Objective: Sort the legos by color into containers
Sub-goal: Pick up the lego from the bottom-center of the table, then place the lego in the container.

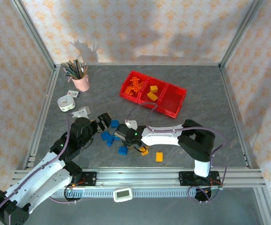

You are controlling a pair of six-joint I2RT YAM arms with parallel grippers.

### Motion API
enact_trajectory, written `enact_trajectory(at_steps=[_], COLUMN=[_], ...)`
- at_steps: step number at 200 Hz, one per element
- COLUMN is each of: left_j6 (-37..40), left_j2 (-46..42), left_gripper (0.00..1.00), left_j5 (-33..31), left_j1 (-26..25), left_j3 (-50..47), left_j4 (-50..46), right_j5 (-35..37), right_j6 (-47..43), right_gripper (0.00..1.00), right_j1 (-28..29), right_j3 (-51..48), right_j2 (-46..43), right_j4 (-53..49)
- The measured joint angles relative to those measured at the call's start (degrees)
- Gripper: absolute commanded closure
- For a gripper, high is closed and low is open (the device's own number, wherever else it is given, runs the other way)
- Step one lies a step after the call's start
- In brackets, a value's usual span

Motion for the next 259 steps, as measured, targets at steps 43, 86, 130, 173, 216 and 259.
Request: enact_trajectory(at_steps=[43,86,130,173,216,259], left_j6=[0.02,-0.02,-0.22,-0.61,-0.59,-0.44], left_j2=[2.36,6.86,12.92,17.40,17.97,16.06], left_gripper=[0.01,0.01,0.01,0.01,0.01,0.01], left_j5=[2.78,6.34,8.87,10.80,11.32,11.15], left_j1=[0.00,-0.02,-0.17,-0.92,-0.94,-0.94], left_j3=[0.00,0.66,1.07,2.62,2.91,2.91], left_j4=[1.70,6.34,11.52,15.50,16.44,16.39], right_j5=[1.46,4.50,6.60,7.48,7.15,6.05], right_j6=[-3.06,-8.94,-15.37,-20.20,-23.06,-24.04], right_gripper=[0.67,0.67,0.67,0.58,0.45,0.37], right_j1=[-4.22,-15.02,-25.77,-31.21,-33.09,-30.71], right_j3=[0.00,2.84,10.99,21.88,26.56,23.63], right_j2=[-5.44,-8.00,-4.20,6.97,11.30,6.36], right_j4=[-0.42,-0.92,-0.20,0.28,-0.59,-0.76])
